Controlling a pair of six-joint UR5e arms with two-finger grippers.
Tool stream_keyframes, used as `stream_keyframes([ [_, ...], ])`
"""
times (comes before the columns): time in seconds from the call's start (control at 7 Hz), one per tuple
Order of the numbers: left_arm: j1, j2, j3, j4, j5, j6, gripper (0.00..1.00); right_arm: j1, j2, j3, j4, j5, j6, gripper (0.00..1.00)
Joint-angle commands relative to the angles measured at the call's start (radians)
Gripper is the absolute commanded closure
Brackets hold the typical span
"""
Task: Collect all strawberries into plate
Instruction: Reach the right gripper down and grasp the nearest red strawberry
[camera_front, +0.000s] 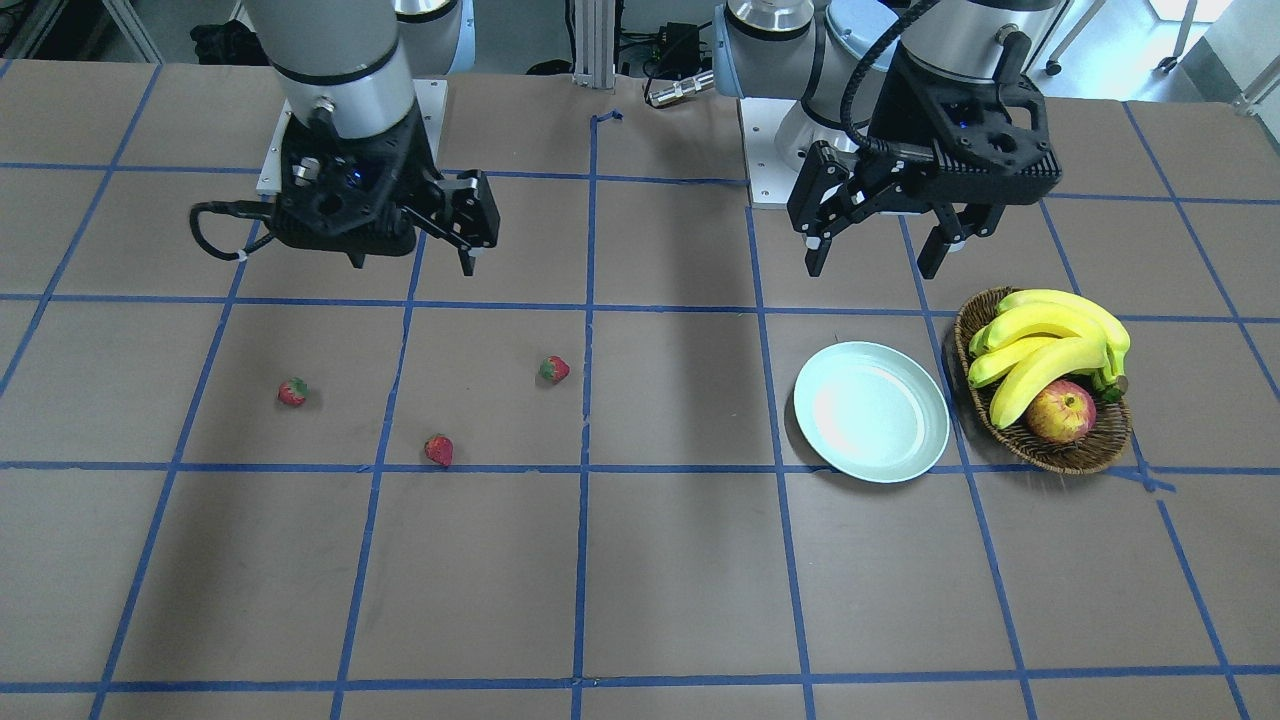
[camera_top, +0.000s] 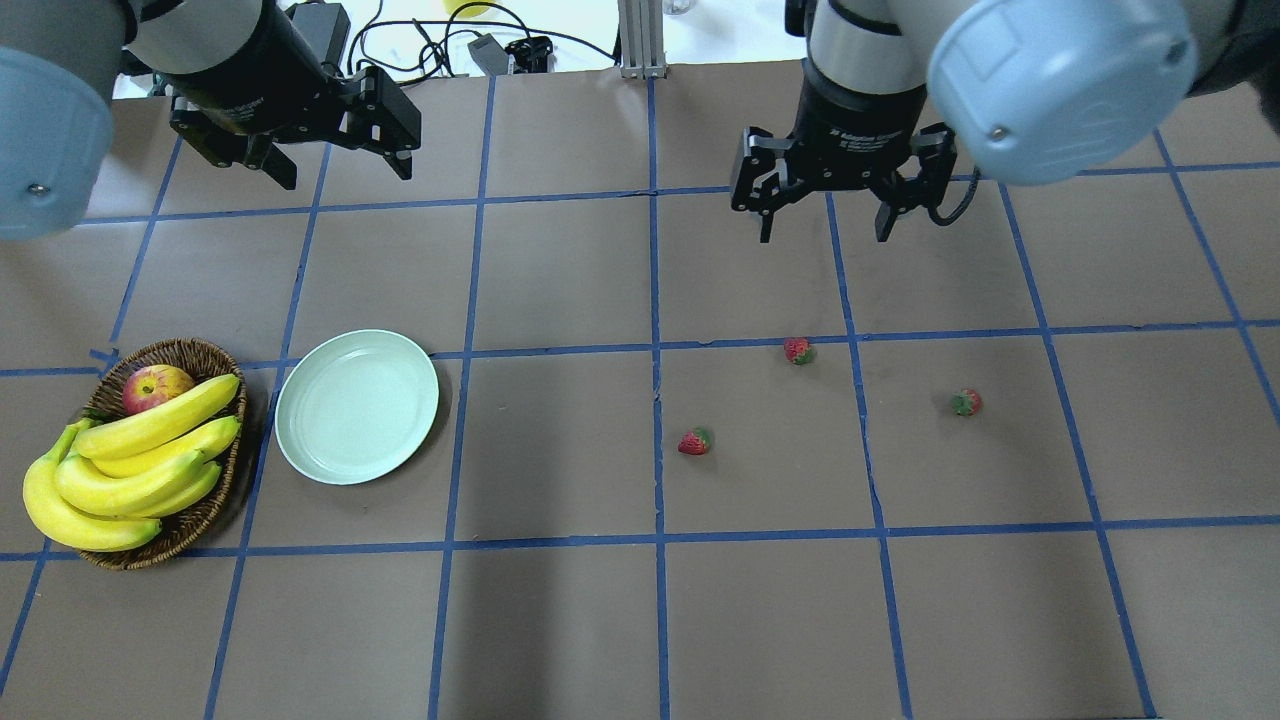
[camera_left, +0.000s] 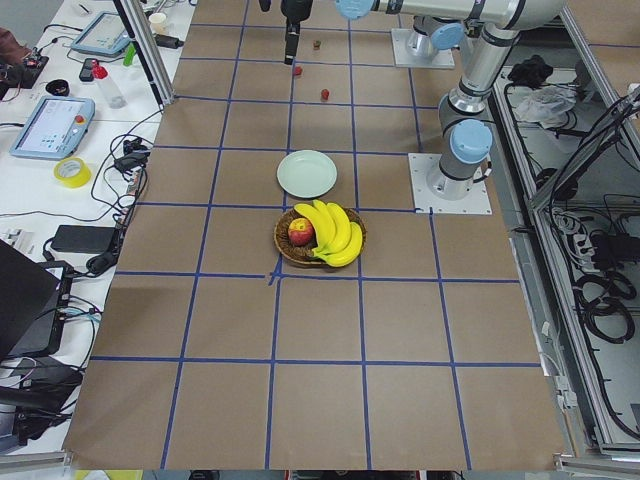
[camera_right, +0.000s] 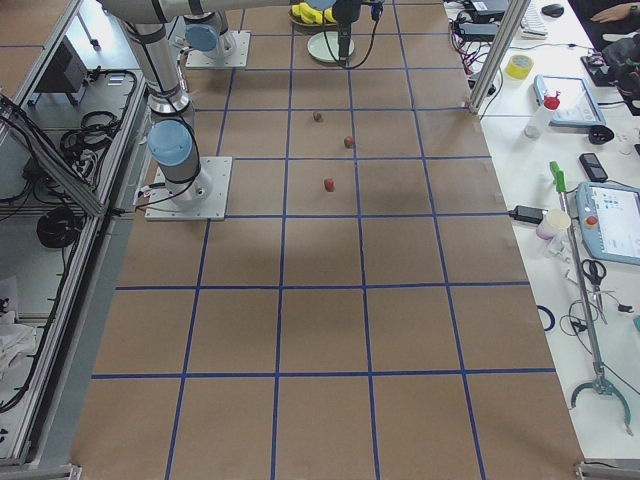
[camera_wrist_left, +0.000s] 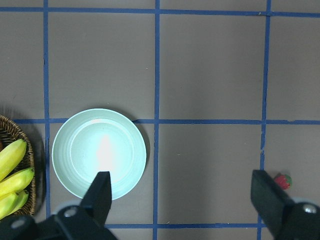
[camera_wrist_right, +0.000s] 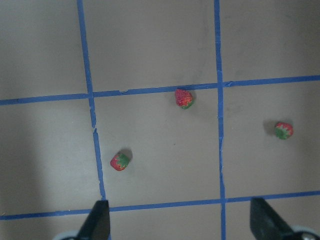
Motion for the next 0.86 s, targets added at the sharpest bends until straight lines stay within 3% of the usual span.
stream_keyframes([
  [0.0, 0.001, -0.001, -0.003, 0.0, 0.003, 0.003, 0.0, 0.09, 0.046, 0.17, -0.185, 0.002, 0.123, 0.0],
  [0.29, 0.007, 0.0, 0.003, 0.0, 0.006, 0.017, 0.0, 0.108, 0.067, 0.473, -0.607, 0.049, 0.166, 0.0],
  [0.43, 0.007, 0.003, 0.0, 0.0, 0.007, 0.017, 0.0, 0.108, 0.098, 0.513, -0.707, 0.072, 0.168, 0.0],
  [0.71, 0.009, 0.005, 0.0, 0.003, 0.001, 0.015, 0.0, 0.133, 0.168, 0.521, -0.724, 0.072, 0.203, 0.02],
])
